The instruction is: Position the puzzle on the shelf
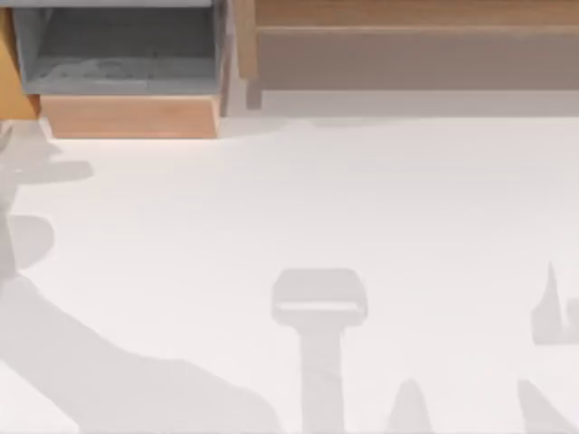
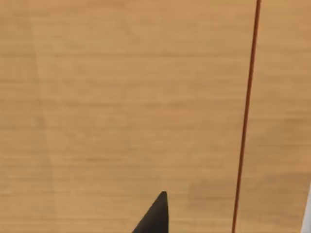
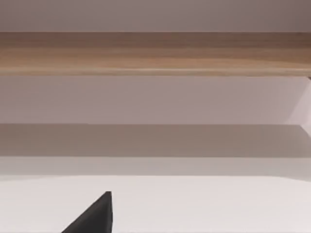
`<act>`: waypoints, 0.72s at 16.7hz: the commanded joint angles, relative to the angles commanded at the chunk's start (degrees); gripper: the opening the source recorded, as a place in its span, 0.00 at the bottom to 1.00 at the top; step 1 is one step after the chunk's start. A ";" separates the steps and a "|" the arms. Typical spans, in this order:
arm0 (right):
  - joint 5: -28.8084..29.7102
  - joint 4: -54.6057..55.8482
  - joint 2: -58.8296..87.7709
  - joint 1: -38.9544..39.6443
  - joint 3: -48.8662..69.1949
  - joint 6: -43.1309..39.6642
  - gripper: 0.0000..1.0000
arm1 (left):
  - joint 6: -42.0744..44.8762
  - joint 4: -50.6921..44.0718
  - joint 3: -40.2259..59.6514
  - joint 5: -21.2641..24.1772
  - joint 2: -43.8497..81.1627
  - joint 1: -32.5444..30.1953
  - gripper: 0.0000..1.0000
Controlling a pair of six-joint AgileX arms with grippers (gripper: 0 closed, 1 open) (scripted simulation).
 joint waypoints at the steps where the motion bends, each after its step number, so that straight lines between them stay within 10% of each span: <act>1: 0.00 0.00 0.00 0.00 0.00 0.00 1.00 | 0.00 0.00 0.00 0.00 0.00 0.00 0.40; 6: 0.00 0.00 0.00 0.00 0.00 0.00 1.00 | 0.00 0.00 0.00 0.00 0.00 0.00 0.02; 12: 0.00 0.00 0.00 0.00 0.00 0.00 1.00 | 0.00 0.00 0.00 0.00 0.00 0.00 0.00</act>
